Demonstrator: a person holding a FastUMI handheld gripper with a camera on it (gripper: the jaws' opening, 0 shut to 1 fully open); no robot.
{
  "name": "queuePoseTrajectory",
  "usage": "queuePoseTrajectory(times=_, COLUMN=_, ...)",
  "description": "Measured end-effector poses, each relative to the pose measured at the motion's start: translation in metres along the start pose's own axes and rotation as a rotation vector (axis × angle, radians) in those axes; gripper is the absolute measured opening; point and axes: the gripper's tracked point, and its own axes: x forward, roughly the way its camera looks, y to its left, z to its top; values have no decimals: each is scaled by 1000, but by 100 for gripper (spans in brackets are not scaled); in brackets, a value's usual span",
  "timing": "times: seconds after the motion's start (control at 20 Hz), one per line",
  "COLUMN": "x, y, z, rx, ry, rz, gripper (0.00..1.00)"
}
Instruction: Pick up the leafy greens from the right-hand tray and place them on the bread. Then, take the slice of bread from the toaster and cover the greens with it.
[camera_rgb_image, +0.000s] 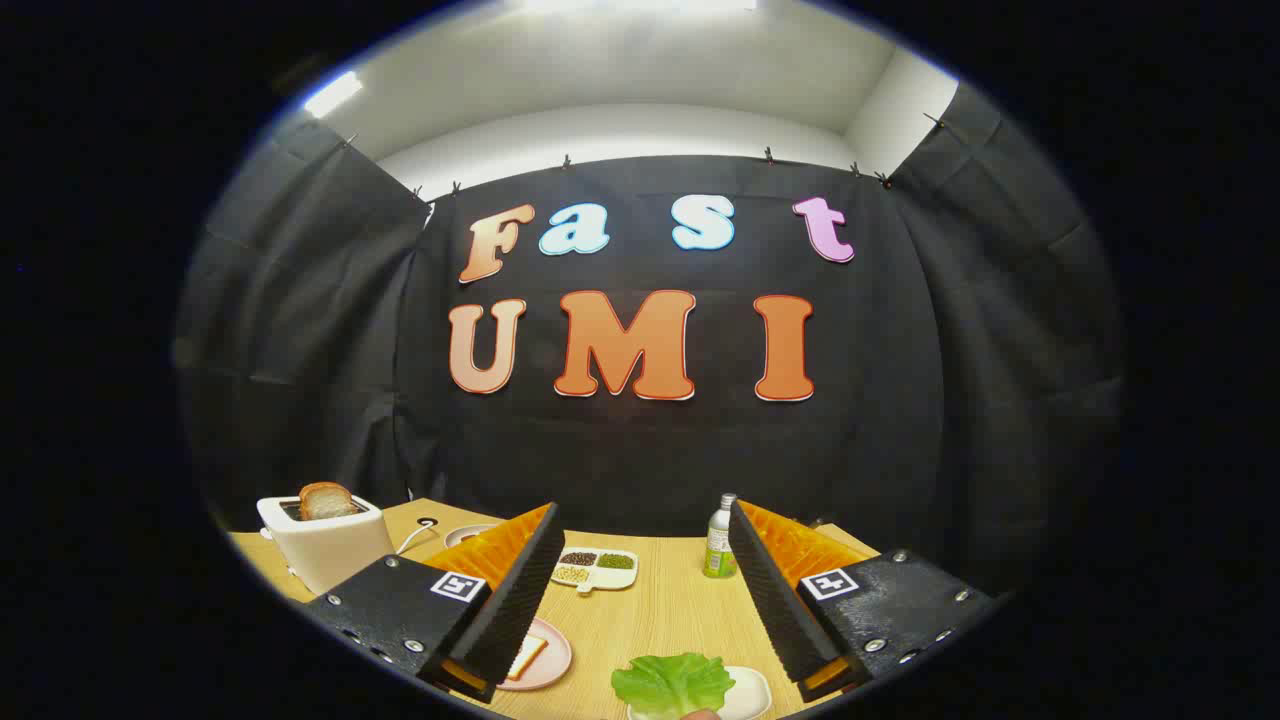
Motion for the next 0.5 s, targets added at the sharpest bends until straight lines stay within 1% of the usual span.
queuePoseTrajectory(times=0.2, x=2, y=8, z=0, rx=-16, ry=2, rz=10, gripper=99)
queuePoseTrajectory(times=0.4, x=3, y=20, z=-6, rx=7, ry=32, rz=49, gripper=99)
queuePoseTrajectory(times=0.5, x=5, y=19, z=-6, rx=5, ry=31, rz=46, gripper=99)
